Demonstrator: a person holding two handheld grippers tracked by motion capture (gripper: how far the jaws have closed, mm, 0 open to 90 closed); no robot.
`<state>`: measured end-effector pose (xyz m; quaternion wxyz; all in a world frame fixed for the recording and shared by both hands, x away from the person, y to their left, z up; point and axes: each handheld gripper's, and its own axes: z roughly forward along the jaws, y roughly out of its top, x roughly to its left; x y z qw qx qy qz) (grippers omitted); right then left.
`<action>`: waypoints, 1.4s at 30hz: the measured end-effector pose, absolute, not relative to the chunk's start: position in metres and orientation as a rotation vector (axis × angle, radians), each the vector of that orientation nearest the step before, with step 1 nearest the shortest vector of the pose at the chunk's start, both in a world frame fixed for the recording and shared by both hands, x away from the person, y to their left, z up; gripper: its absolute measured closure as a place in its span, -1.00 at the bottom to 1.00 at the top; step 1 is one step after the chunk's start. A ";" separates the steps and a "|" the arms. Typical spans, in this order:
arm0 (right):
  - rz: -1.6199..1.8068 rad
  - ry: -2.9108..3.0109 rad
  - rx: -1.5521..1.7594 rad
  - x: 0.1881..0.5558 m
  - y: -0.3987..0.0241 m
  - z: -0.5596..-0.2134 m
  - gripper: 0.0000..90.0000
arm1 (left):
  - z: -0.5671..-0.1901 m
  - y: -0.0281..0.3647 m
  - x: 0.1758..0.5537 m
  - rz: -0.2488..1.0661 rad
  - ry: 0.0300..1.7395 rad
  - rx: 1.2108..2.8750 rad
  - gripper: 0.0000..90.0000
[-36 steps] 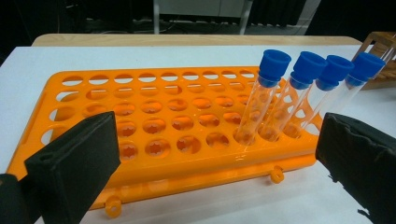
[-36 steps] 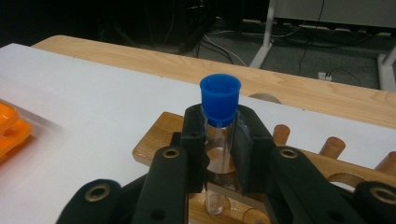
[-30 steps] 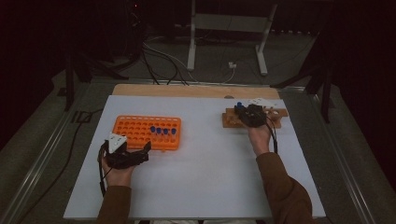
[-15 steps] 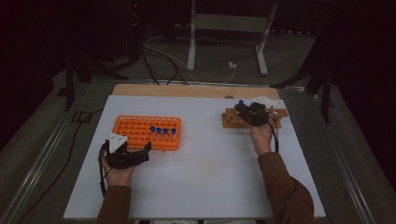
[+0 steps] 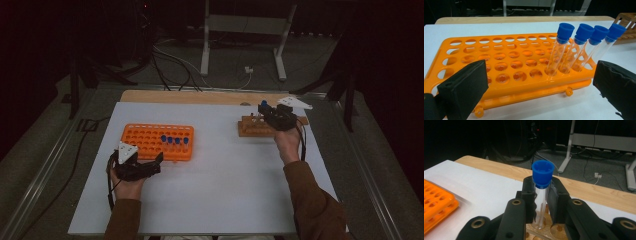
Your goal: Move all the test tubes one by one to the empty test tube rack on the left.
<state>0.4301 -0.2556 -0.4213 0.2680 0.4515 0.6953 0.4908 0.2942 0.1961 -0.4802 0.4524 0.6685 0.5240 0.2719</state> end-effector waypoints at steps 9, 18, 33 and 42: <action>1.374 1.888 1.164 0.416 -0.261 -0.411 0.71 | -0.480 0.196 0.294 0.674 1.297 1.648 -0.98; 1.420 1.966 1.093 0.391 -0.255 -0.414 0.71 | -0.480 0.196 0.293 0.678 1.295 1.647 -0.98; 1.471 2.063 1.121 0.358 -0.244 -0.437 0.71 | -0.480 0.191 0.293 0.680 1.282 1.645 -0.98; 1.472 2.123 1.116 0.351 -0.229 -0.440 0.71 | -0.459 0.169 0.280 0.742 1.178 1.629 -0.93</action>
